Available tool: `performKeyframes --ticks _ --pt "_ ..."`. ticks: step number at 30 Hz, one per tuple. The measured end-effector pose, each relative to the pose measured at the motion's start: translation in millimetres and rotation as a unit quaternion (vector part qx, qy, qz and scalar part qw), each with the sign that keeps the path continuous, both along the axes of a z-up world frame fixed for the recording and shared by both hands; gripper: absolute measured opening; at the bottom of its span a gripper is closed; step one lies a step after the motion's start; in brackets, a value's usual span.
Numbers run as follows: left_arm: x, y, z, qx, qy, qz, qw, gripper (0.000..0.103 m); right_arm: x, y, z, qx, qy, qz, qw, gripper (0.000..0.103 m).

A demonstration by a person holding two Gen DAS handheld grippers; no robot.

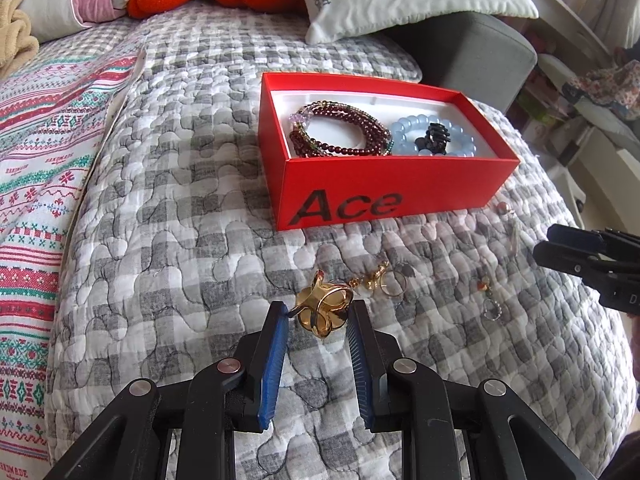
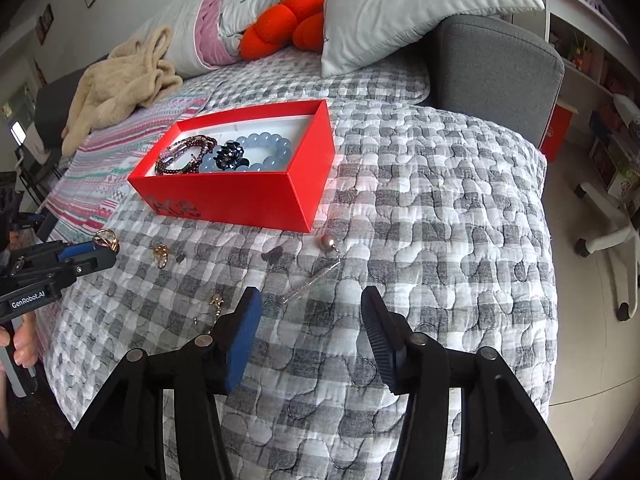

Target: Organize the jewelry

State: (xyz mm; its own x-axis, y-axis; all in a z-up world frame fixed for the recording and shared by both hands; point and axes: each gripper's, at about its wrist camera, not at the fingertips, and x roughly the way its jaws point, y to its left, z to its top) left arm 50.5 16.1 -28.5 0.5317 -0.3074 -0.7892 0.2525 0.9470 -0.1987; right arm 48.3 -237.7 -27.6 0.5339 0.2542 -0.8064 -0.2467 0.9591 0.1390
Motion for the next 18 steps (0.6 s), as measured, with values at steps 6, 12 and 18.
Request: performKeyframes --ticks 6,12,18 --pt "-0.2 -7.1 -2.2 0.007 0.001 -0.009 0.9999 0.024 11.3 7.1 -11.2 -0.02 0.003 -0.01 1.0 0.055" --pt "0.8 -8.8 -3.4 0.008 0.002 -0.01 0.9999 0.024 23.4 18.2 -18.8 -0.048 -0.017 -0.012 0.999 0.054" --pt "3.4 -8.1 -5.3 0.008 0.006 -0.009 0.9999 0.025 29.2 19.8 -20.3 -0.043 -0.025 -0.007 0.999 0.05"
